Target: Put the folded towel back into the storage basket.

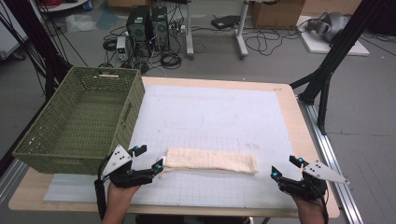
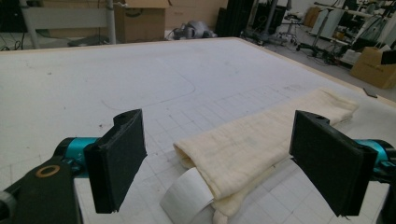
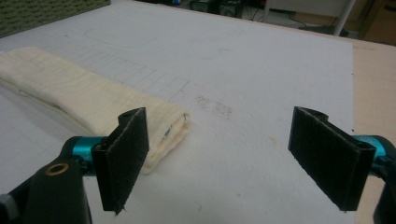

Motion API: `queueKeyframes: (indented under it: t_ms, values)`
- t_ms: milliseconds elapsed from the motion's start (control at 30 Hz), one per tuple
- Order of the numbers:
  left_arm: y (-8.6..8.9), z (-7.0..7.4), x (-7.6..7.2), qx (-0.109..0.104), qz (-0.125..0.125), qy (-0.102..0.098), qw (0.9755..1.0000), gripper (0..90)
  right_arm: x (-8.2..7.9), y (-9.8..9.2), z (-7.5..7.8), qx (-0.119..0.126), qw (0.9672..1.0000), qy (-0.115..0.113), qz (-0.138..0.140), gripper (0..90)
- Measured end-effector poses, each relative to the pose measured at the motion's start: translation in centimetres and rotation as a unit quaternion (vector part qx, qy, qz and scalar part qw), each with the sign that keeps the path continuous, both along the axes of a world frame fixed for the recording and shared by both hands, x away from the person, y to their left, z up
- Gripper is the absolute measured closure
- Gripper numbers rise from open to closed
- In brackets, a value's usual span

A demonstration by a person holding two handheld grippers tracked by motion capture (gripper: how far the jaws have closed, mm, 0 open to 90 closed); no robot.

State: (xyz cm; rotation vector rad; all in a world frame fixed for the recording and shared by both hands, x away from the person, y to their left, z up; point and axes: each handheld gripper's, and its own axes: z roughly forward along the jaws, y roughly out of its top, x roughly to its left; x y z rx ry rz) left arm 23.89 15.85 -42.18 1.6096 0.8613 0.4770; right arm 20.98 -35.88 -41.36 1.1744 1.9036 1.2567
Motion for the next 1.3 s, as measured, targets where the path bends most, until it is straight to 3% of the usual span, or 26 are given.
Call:
queueKeyframes:
  t_ms: [300,367,600,1033,1300]
  values:
    - [-0.2,-0.3,0.2,0.005,-0.003,0.009,0.9999,19.1,0.1,-0.3,-0.1,0.006,1.0000,0.005,0.002,19.5]
    - [-0.2,-0.3,0.2,0.004,-0.014,0.011,0.9998,21.5,0.2,-0.3,-0.2,0.009,0.9999,0.007,0.006,19.4]
    - [-0.4,-0.2,0.0,0.005,-0.012,0.009,0.9999,21.0,0.3,0.4,-0.2,-0.004,0.9998,0.011,0.017,19.3]
    - [-0.9,-0.3,0.2,0.020,-0.005,0.017,0.9996,20.4,0.1,0.4,-0.2,-0.011,0.9998,0.013,0.014,19.3]
    - [-1.6,-0.8,1.4,0.029,0.001,0.049,0.9984,17.0,0.3,0.5,-0.3,-0.014,0.9997,0.018,0.011,19.3]
